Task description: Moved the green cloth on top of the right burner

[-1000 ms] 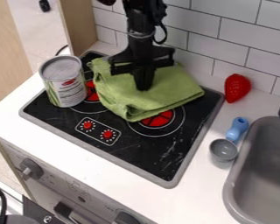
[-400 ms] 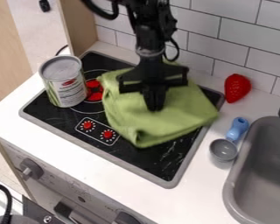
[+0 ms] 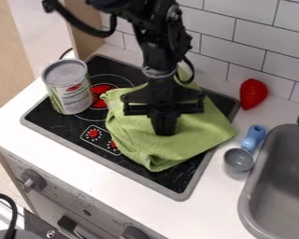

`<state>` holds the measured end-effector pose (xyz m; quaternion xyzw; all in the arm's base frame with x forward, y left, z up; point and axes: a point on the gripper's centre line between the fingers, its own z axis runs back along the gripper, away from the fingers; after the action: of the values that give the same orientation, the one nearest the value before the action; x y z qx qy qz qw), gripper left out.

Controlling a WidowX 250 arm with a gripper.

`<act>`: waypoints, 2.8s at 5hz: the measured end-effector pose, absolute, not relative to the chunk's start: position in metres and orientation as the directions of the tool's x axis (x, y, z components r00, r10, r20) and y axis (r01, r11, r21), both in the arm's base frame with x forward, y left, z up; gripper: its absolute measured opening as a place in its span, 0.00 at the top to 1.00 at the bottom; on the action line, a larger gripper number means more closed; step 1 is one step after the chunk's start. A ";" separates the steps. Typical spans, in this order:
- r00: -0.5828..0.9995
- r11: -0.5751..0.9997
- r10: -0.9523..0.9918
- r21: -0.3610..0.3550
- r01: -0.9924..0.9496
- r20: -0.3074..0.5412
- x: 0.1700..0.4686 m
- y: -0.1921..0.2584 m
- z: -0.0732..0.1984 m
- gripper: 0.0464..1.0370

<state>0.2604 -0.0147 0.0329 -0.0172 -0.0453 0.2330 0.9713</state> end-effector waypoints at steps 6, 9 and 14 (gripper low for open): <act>0.943 0.940 0.329 -0.076 -0.333 -0.057 0.222 -0.035 0.034 0.99; 0.886 0.887 0.461 -0.062 -0.458 0.046 0.258 -0.007 0.047 0.99; 0.882 0.885 0.459 -0.139 -0.444 0.109 0.272 0.020 0.095 0.99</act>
<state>0.2719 0.0199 0.0947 -0.0548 -0.0693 0.2331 0.9684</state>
